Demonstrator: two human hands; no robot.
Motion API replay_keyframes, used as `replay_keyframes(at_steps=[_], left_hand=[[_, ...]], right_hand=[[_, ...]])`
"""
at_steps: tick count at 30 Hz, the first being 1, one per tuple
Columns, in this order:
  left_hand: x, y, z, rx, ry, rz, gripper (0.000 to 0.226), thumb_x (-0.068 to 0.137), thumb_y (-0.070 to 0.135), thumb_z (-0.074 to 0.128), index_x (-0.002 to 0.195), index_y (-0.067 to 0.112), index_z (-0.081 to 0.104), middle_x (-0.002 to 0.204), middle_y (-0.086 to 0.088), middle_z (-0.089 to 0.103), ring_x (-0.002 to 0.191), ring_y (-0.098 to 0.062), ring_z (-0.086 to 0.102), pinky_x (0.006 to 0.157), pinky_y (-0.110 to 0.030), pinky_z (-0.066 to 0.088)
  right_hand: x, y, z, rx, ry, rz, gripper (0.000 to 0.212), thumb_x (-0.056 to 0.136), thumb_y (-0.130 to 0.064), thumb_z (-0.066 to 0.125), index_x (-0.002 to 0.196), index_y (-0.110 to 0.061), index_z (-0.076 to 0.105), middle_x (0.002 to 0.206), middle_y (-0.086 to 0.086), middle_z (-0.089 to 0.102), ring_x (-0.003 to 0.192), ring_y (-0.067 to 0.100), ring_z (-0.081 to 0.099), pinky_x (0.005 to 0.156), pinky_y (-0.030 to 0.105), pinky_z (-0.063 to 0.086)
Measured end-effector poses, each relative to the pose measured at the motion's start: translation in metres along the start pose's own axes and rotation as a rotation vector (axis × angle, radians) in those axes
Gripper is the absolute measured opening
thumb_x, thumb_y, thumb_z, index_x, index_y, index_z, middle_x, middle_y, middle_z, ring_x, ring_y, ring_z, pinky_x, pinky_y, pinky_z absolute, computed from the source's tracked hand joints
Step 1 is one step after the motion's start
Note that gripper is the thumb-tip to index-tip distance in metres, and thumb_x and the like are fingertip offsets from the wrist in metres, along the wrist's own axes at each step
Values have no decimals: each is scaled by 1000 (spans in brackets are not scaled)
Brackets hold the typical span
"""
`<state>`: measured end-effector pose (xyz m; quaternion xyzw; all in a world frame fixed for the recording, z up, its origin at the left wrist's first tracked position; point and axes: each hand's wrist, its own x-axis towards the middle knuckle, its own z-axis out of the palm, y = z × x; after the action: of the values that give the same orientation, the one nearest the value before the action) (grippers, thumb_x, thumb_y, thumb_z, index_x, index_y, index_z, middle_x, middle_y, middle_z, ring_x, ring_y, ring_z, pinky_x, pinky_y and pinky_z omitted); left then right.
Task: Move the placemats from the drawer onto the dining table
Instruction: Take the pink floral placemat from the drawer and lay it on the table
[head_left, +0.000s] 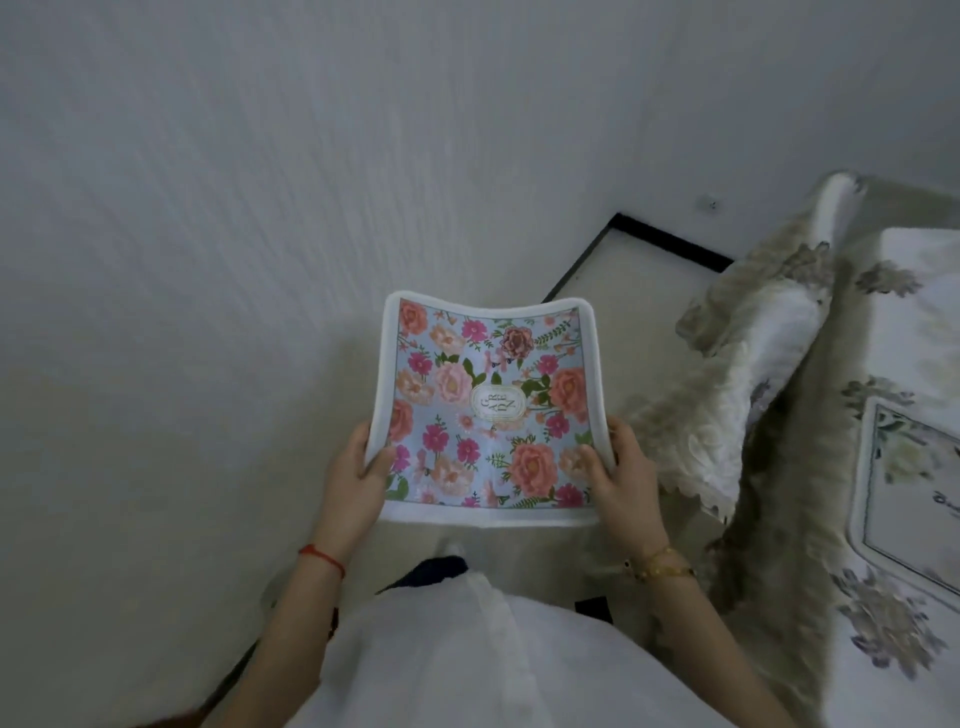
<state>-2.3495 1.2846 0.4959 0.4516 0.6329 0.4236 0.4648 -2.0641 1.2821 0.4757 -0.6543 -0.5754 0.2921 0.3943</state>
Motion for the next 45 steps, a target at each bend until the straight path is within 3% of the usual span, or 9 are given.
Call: replay_keyframes(at_steps=[3, 8, 16, 24, 30, 33, 37, 42, 45], left_hand=[[87, 37, 11, 36, -111, 35, 24, 96, 11, 51, 119, 18, 55, 110, -3, 67, 96, -19, 68, 78, -33, 58], [193, 80, 54, 101, -315, 88, 25, 96, 12, 52, 120, 19, 54, 110, -3, 67, 96, -19, 68, 80, -39, 58], [333, 113, 159, 179, -501, 157, 23, 96, 13, 52, 116, 25, 55, 106, 0, 68, 96, -19, 68, 80, -37, 58], [451, 181, 290, 203, -619, 258, 24, 96, 16, 53, 119, 19, 56, 110, -3, 67, 97, -21, 67, 82, -47, 58], [518, 227, 382, 125, -751, 263, 28, 96, 13, 52, 123, 21, 55, 110, 0, 67, 96, -16, 68, 79, -34, 59], [552, 242, 428, 131, -833, 257, 30, 96, 12, 52, 126, 17, 54, 113, -3, 66, 100, -18, 67, 82, -37, 58], [593, 263, 496, 131, -971, 280, 27, 96, 10, 51, 117, 28, 56, 113, -3, 65, 100, -17, 66, 83, -35, 57], [638, 298, 587, 181, -1157, 362, 34, 97, 10, 49, 107, 43, 52, 106, 9, 64, 95, -10, 65, 79, -31, 55], [660, 317, 638, 214, -1244, 394, 29, 97, 11, 50, 110, 36, 53, 107, 6, 64, 96, -14, 66, 78, -34, 57]], right_hand=[[59, -13, 3, 8, 109, 40, 27, 93, -12, 57, 119, -14, 50, 93, -19, 61, 84, -9, 62, 67, 10, 51], [124, -7, -6, -4, 270, 136, 30, 93, -12, 57, 122, -14, 51, 96, -21, 61, 84, -12, 61, 66, 5, 48], [232, 26, -27, -10, 451, 250, 30, 93, -11, 56, 116, -27, 47, 97, -19, 59, 86, -7, 60, 66, 5, 46], [362, 70, -98, -51, 580, 309, 30, 93, -13, 57, 121, -17, 49, 96, -21, 59, 85, -11, 59, 64, 8, 48], [439, 93, -147, -58, 687, 360, 31, 93, -16, 57, 122, -20, 48, 101, -17, 61, 87, -9, 61, 69, 9, 50], [467, 104, -165, -65, 746, 406, 33, 93, -17, 58, 124, -18, 48, 101, -14, 61, 88, -7, 62, 69, 10, 52], [501, 121, -187, -98, 854, 477, 32, 93, -15, 57, 123, -18, 47, 99, -22, 56, 85, -15, 59, 65, 3, 47], [545, 144, -207, -89, 1016, 596, 32, 94, -23, 56, 123, -28, 45, 99, -19, 62, 86, 3, 67, 65, 19, 57], [571, 148, -220, -63, 1120, 635, 31, 95, -20, 55, 124, -22, 46, 101, -18, 61, 89, -1, 66, 66, 15, 55]])
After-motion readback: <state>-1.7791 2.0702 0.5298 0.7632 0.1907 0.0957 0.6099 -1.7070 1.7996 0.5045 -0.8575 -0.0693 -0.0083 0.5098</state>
